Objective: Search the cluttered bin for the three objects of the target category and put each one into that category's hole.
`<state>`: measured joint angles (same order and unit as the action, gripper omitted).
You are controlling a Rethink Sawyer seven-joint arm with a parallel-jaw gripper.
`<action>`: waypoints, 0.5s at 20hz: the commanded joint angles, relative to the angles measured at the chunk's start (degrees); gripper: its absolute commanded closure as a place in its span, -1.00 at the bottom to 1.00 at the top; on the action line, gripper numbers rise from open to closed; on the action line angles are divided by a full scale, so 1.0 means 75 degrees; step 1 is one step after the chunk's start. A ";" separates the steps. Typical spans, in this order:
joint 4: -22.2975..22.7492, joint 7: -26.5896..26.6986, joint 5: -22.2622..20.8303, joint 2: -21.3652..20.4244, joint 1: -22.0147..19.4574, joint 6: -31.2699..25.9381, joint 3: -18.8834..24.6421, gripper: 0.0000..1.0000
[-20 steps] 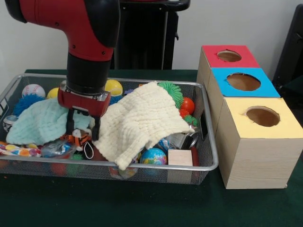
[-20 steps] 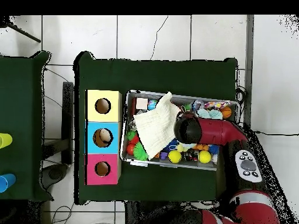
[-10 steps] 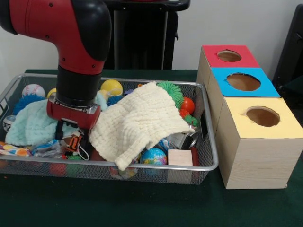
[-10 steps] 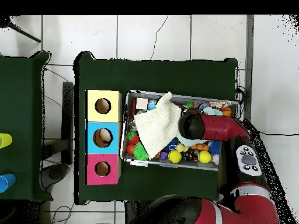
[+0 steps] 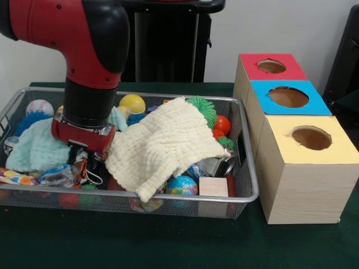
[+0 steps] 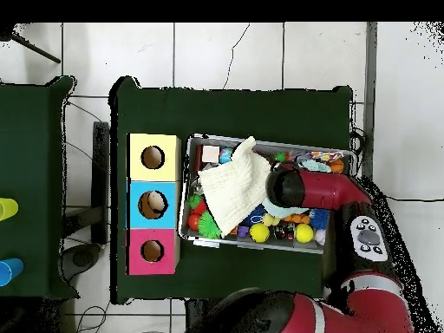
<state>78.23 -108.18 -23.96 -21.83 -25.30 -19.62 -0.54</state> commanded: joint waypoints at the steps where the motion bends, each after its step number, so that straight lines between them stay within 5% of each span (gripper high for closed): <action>1: 0.0276 -0.0514 0.0336 -0.0176 0.0253 -0.0722 0.0440 1.00; 4: 0.0536 -0.0598 0.0361 -0.1109 0.0584 -0.0800 0.0296 1.00; 10: 0.0947 -0.1133 -0.0234 -0.2277 0.0950 0.2024 0.0184 1.00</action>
<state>82.29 -108.19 -23.99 -29.77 -20.72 -17.62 -1.17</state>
